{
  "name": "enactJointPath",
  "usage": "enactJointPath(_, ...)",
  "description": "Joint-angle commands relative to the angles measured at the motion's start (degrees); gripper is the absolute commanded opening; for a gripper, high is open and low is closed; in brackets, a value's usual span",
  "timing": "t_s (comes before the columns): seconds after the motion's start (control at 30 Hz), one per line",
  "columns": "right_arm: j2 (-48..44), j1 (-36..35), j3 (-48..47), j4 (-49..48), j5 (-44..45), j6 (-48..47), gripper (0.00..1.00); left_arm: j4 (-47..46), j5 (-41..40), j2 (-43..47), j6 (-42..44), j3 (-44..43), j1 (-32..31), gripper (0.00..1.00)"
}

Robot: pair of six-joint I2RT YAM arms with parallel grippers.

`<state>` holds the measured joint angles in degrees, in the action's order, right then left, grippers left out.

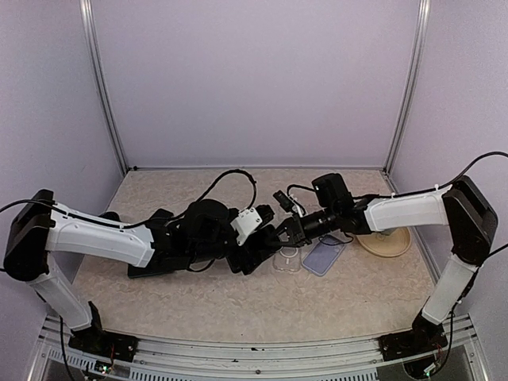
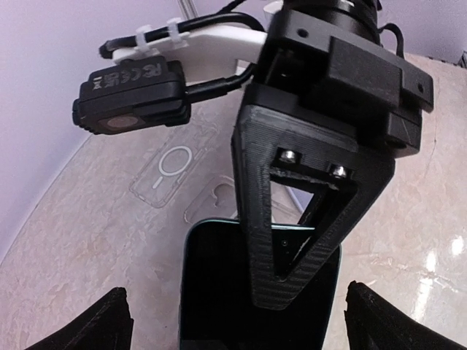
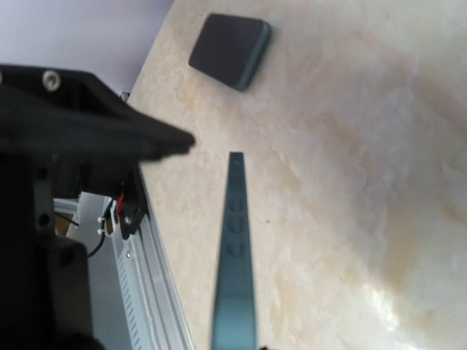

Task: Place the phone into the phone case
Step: Pass from the left arm to the right, then pass from the right arm to the left

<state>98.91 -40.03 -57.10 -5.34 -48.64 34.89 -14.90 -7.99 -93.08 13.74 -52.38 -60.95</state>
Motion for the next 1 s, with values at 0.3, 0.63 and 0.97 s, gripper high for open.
enactJointPath(0.3, -13.3, 4.3, 1.2, 2.9, 7.1, -9.5, 0.00, -1.8, 3.6, 8.5, -26.4, -0.8, 6.8, 0.99)
enactJointPath(0.63, -21.3, 8.2, 7.6, -1.2, 9.8, -11.5, 0.00, 4.5, 11.9, 7.4, -34.0, -6.1, 10.4, 0.99)
enactJointPath(0.97, -26.3, 8.7, 11.2, -8.8, 9.4, -9.9, 0.00, -4.5, 26.1, 2.4, -46.1, -5.1, 12.0, 0.99)
